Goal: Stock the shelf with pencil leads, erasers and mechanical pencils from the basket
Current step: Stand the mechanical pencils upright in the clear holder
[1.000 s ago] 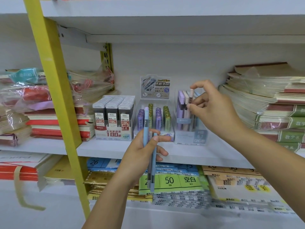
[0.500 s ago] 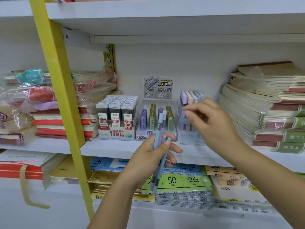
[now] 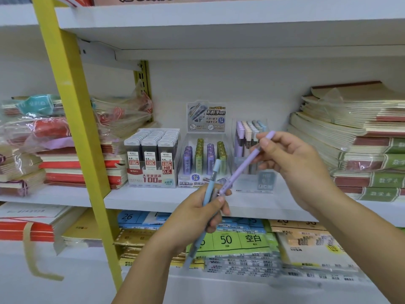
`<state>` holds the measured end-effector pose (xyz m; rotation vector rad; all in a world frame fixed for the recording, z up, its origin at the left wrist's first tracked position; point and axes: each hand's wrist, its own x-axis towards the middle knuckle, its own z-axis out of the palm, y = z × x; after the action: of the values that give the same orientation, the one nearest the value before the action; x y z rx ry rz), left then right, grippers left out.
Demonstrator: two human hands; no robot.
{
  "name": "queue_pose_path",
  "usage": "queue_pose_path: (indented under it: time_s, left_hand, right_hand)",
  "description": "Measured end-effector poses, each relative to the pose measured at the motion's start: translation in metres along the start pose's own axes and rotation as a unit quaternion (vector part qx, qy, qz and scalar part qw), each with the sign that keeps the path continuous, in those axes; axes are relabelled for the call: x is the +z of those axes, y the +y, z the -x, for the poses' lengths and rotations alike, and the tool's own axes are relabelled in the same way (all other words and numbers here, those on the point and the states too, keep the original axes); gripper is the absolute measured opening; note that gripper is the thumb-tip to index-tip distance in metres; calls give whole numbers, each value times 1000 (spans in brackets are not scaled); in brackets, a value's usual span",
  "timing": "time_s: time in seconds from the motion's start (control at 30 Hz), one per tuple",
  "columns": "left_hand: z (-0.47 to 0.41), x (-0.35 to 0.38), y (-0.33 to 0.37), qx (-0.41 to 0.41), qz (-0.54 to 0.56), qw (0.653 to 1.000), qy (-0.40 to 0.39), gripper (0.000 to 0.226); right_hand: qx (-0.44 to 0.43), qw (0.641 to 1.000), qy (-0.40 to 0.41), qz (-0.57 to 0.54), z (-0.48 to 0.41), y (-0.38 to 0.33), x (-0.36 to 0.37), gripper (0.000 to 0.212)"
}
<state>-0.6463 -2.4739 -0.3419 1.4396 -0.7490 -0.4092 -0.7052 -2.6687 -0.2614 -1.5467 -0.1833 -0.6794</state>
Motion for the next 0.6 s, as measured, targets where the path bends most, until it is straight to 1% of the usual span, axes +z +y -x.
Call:
queue_pose_path:
  time_s: [0.07, 0.17, 0.27, 0.37, 0.5, 0.53, 0.6]
  left_hand:
    - [0, -4, 3, -2, 12, 999, 31, 21]
    - [0, -5, 10, 11, 11, 997, 69, 15]
    - [0, 2, 13, 26, -7, 997, 77, 14]
    - [-1, 8, 11, 30, -8, 996, 88, 13]
    - [-3, 8, 9, 18, -2, 995, 97, 12]
    - [-3, 8, 9, 20, 4, 995, 100, 11]
    - [-4, 7, 9, 27, 20, 993, 111, 10]
  right_hand:
    - [-11, 1000, 13, -1, -1, -3, -7, 14]
    - [-17, 1000, 2, 21, 1, -3, -11, 16]
    - [-17, 999, -23, 19, 5, -1, -6, 18]
    - [-20, 999, -25, 3, 8, 0, -2, 21]
    - [-17, 999, -39, 34, 7, -7, 0, 21]
    - [-34, 998, -28, 45, 6, -12, 0, 20]
    - [-98, 993, 20, 68, -2, -25, -1, 18]
